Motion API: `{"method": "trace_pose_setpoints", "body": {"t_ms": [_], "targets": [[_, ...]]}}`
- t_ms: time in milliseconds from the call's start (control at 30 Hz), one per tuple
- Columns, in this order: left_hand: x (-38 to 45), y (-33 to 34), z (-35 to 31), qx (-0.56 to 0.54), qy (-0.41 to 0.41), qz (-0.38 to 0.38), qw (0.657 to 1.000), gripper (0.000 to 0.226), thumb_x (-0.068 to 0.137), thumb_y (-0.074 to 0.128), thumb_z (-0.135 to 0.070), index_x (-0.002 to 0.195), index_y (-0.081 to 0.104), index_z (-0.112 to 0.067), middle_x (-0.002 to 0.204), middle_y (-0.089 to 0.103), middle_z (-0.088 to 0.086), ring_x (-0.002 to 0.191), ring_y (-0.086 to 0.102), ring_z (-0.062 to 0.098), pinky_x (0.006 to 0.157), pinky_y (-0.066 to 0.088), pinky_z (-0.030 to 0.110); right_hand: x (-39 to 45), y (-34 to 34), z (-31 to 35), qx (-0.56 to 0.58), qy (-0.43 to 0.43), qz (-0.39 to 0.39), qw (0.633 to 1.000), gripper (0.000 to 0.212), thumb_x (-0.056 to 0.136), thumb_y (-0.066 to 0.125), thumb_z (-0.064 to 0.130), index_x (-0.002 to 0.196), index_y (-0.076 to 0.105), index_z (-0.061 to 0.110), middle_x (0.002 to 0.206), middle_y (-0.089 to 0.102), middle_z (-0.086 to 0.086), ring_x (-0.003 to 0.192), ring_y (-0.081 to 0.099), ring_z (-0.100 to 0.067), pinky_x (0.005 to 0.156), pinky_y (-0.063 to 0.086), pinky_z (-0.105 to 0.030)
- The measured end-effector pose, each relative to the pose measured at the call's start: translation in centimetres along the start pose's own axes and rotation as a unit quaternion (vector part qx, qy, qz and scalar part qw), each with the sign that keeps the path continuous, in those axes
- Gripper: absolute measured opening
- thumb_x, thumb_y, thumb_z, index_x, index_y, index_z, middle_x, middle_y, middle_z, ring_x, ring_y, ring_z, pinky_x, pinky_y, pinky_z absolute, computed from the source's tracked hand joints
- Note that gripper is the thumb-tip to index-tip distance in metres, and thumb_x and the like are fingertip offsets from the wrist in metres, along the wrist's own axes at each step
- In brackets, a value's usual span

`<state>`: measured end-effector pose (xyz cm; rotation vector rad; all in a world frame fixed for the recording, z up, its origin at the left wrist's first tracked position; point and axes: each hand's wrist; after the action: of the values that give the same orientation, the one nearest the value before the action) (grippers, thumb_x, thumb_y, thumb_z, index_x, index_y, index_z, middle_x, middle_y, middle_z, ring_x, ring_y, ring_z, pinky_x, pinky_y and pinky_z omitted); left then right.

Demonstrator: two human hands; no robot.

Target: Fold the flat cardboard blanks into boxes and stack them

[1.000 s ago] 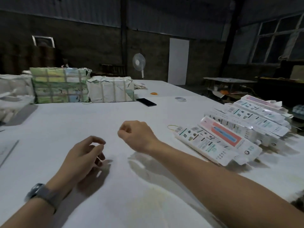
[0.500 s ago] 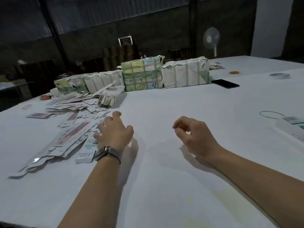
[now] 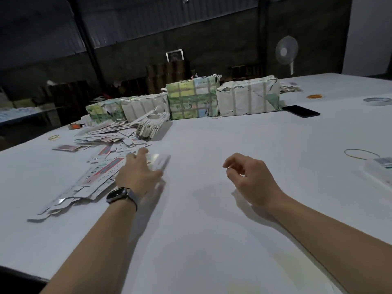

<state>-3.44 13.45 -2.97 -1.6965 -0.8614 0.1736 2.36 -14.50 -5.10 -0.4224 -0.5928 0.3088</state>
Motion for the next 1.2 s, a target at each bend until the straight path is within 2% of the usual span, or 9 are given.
{"method": "trace_pose_setpoints", "body": {"t_ms": [100, 167, 300, 500, 700, 867, 1033, 1100, 1200], "targets": [[-1.8, -0.8, -4.9, -0.160, 0.115, -0.047, 0.979, 0.060, 0.084, 0.068, -0.044, 0.137, 0.048, -0.027, 0.132, 0.052, 0.008, 0.118, 0.056, 0.031, 0.086, 0.042, 0.037, 0.3, 0.1, -0.3, 0.022, 0.001, -0.006, 1.000, 0.018, 0.093, 0.060, 0.015, 0.092, 0.060, 0.033, 0.065, 0.057, 0.018, 0.065, 0.053, -0.004, 0.067, 0.043, -0.028], [-3.6, -1.3, -8.6, -0.325, 0.141, 0.015, 0.935, 0.055, 0.082, 0.065, -0.048, 0.131, 0.051, -0.030, 0.126, 0.056, 0.000, 0.113, 0.062, 0.027, 0.087, 0.053, 0.041, 0.6, 0.1, -0.5, 0.075, 0.026, -0.025, 0.997, 0.013, 0.096, 0.060, 0.027, 0.104, 0.059, 0.036, 0.076, 0.060, 0.013, 0.071, 0.056, -0.005, 0.071, 0.048, -0.030], [-6.8, 0.2, -13.0, -0.568, 0.073, 0.172, 0.802, 0.033, 0.094, 0.061, -0.035, 0.126, 0.053, -0.029, 0.124, 0.063, 0.007, 0.093, 0.072, 0.025, 0.067, 0.062, 0.040, 1.0, -0.2, -1.0, 0.156, 0.083, -0.064, 0.982, 0.033, 0.100, 0.052, 0.042, 0.133, 0.045, 0.039, 0.099, 0.063, 0.007, 0.093, 0.063, -0.013, 0.088, 0.051, -0.036], [-9.2, 2.5, -13.4, -0.660, 0.021, 0.233, 0.714, 0.030, 0.100, 0.059, -0.019, 0.129, 0.055, -0.023, 0.111, 0.072, 0.014, 0.080, 0.075, 0.020, 0.063, 0.058, 0.028, 1.3, 0.0, -1.2, 0.187, 0.100, -0.065, 0.975, 0.044, 0.100, 0.054, 0.042, 0.140, 0.036, 0.043, 0.124, 0.061, 0.004, 0.101, 0.068, -0.013, 0.090, 0.058, -0.039], [-9.3, 1.7, -12.9, -0.652, 0.022, 0.262, 0.711, 0.040, 0.100, 0.060, -0.015, 0.136, 0.047, -0.030, 0.107, 0.072, 0.008, 0.076, 0.076, 0.019, 0.060, 0.060, 0.029, 1.3, -0.3, -1.1, 0.213, 0.109, -0.074, 0.968, 0.059, 0.099, 0.059, 0.033, 0.148, 0.028, 0.044, 0.123, 0.060, 0.012, 0.095, 0.072, -0.015, 0.075, 0.062, -0.032], [-9.9, 1.6, -13.3, -0.655, 0.044, 0.206, 0.726, 0.040, 0.099, 0.062, -0.013, 0.137, 0.054, -0.018, 0.126, 0.066, 0.011, 0.106, 0.071, 0.025, 0.084, 0.061, 0.038, 1.0, -0.1, -0.8, 0.205, 0.081, -0.057, 0.974, 0.046, 0.102, 0.052, 0.037, 0.145, 0.038, 0.042, 0.124, 0.059, 0.009, 0.101, 0.067, -0.009, 0.085, 0.059, -0.030], [-10.3, 1.4, -13.4, -0.647, 0.097, 0.172, 0.737, 0.030, 0.099, 0.063, -0.016, 0.127, 0.055, -0.025, 0.119, 0.059, 0.006, 0.077, 0.071, 0.006, 0.058, 0.054, 0.018, 1.0, 0.0, -0.4, 0.248, 0.052, -0.012, 0.967, 0.038, 0.101, 0.044, 0.050, 0.139, 0.044, 0.050, 0.130, 0.063, 0.009, 0.107, 0.067, -0.005, 0.078, 0.057, -0.024], [-10.5, 1.5, -13.4, -0.636, 0.125, 0.170, 0.743, 0.037, 0.096, 0.065, -0.024, 0.129, 0.052, -0.031, 0.127, 0.053, 0.002, 0.096, 0.069, 0.014, 0.065, 0.056, 0.021, 0.9, 0.3, -0.2, 0.296, 0.054, -0.001, 0.954, 0.046, 0.099, 0.043, 0.053, 0.143, 0.045, 0.042, 0.124, 0.067, 0.007, 0.106, 0.069, -0.008, 0.076, 0.057, -0.024], [-10.9, 1.6, -13.3, -0.618, 0.159, 0.186, 0.747, 0.049, 0.083, 0.058, -0.033, 0.131, 0.049, -0.043, 0.137, 0.044, -0.004, 0.115, 0.063, 0.019, 0.078, 0.059, 0.025, 1.0, 0.5, -0.1, 0.354, 0.081, -0.002, 0.932, 0.050, 0.096, 0.047, 0.050, 0.137, 0.054, 0.023, 0.118, 0.071, -0.005, 0.104, 0.071, -0.023, 0.086, 0.060, -0.039]]}}
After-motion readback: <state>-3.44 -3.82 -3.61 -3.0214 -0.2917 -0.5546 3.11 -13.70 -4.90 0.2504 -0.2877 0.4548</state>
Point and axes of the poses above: each hand's wrist, its own x-axis towards the middle knuckle, its own y-axis out of the palm, z = x × y
